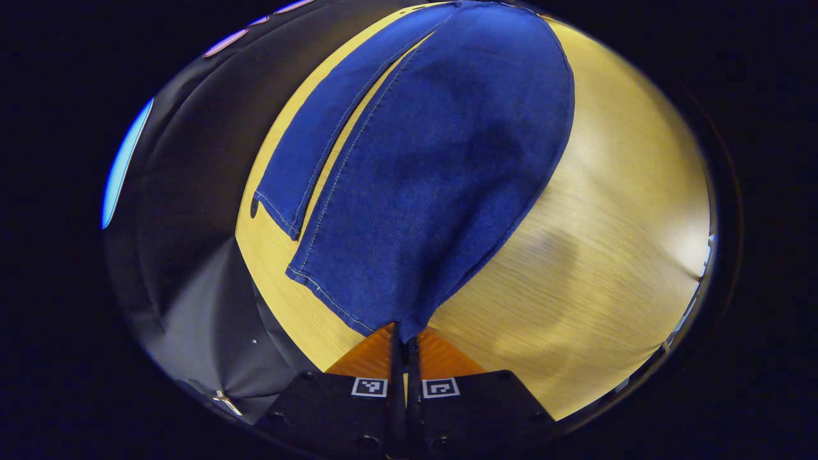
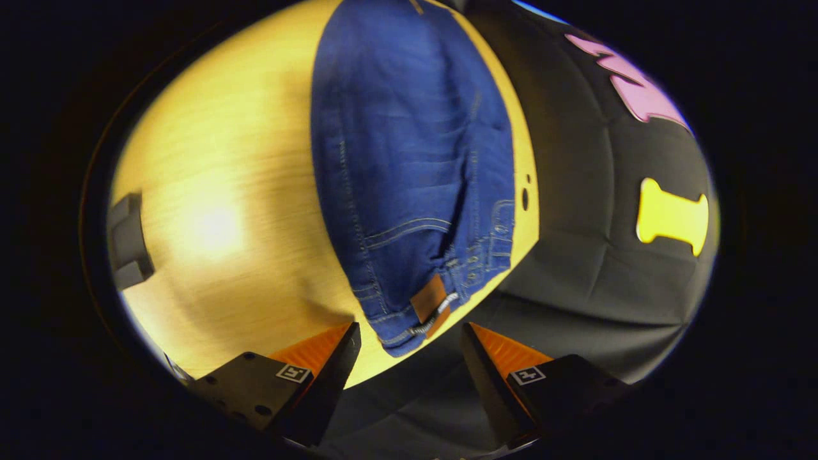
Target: Grasp the waist and the cuffs of the jeans and fold them to make the two legs overlap; first hold the waist and fold one-third of the jeans toward the cuffs, then hold the cuffs and fold the remaining one-third in the same direction to finish folding.
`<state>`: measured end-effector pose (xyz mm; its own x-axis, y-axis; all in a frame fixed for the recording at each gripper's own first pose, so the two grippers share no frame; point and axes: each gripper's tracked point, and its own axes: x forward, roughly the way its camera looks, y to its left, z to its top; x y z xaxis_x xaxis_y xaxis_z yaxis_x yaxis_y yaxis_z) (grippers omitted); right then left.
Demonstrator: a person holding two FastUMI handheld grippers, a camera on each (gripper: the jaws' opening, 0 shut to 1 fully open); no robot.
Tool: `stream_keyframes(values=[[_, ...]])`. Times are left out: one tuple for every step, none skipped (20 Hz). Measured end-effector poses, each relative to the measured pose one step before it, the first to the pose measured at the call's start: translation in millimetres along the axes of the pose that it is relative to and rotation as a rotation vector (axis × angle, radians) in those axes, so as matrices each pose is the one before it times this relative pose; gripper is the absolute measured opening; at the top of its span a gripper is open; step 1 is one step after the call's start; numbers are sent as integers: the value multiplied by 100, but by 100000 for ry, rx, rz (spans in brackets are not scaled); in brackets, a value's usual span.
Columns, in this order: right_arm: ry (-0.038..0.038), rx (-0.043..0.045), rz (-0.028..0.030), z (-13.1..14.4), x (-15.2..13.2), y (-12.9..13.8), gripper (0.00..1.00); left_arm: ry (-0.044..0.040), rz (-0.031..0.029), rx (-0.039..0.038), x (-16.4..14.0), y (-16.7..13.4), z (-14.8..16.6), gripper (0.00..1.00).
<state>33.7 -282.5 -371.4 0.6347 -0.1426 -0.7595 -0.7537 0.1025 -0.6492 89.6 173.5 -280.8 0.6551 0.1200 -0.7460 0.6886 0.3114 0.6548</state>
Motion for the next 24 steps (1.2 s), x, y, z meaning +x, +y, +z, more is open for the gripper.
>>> stream_keyframes(values=[[-1225,-2522,-1183,566,255,-419,93,257,236,-481,30,29,-45,6],[-373,-1414,-501,293,354,86,91,69,331,-1100,40,4,27,6],[-459,-703,428,223,229,-5,91,70,318,-1043,-47,41,33,6],[-711,-571,635,80,142,-93,91,-71,205,-624,-39,-97,64,6],[-435,249,1678,61,221,69,91,75,140,-344,62,-12,-36,6],[-155,595,1057,-91,423,-285,90,-37,56,1,48,-37,45,6],[299,1514,637,-41,459,-486,89,102,-113,237,48,17,-32,6],[561,2307,683,86,578,-279,89,66,-325,462,-15,-8,-19,6],[1541,3233,1311,-67,548,-153,86,193,-347,471,34,-63,11,6],[1110,3465,2468,51,644,208,81,171,-317,463,-9,1,54,6],[1805,973,-226,-134,604,109,60,237,-173,285,-46,-33,6,6],[764,-1691,-2842,496,17,-678,40,267,-24,129,12,-75,74,6],[593,-1796,-2840,258,396,-380,20,243,98,55,-33,49,24,6],[1260,588,-30,-335,-68,153,27,166,354,-233,9,-79,125,6],[-180,3767,1395,-33,-296,145,19,-13,463,-367,-80,16,3,6],[175,5923,3083,115,54,-18,15,14,593,-232,35,-4,36,6],[-551,3952,3154,47,-61,174,11,33,618,-113,39,88,-10,6],[-427,626,1401,-7,125,-60,8,300,422,54,28,-21,28,6],[-815,-2680,-69,27,-130,-5,7,2,-410,-74,-91,-108,2,6],[-994,-3579,-111,-38,-83,207,8,-20,-1001,-478,-136,-330,65,6],[-97,-2503,508,-148,-264,236,7,-452,-1389,-250,-147,-241,136,6],[-198,-1356,1160,-58,214,-3,7,-571,-1380,-272,-90,-316,-73,5],[-479,-257,1368,-133,96,38,7,179,-1313,-445,-15,-41,-134,6],[74,-671,1037,-73,219,-208,7,302,-1638,-984,48,-373,-26,6]])
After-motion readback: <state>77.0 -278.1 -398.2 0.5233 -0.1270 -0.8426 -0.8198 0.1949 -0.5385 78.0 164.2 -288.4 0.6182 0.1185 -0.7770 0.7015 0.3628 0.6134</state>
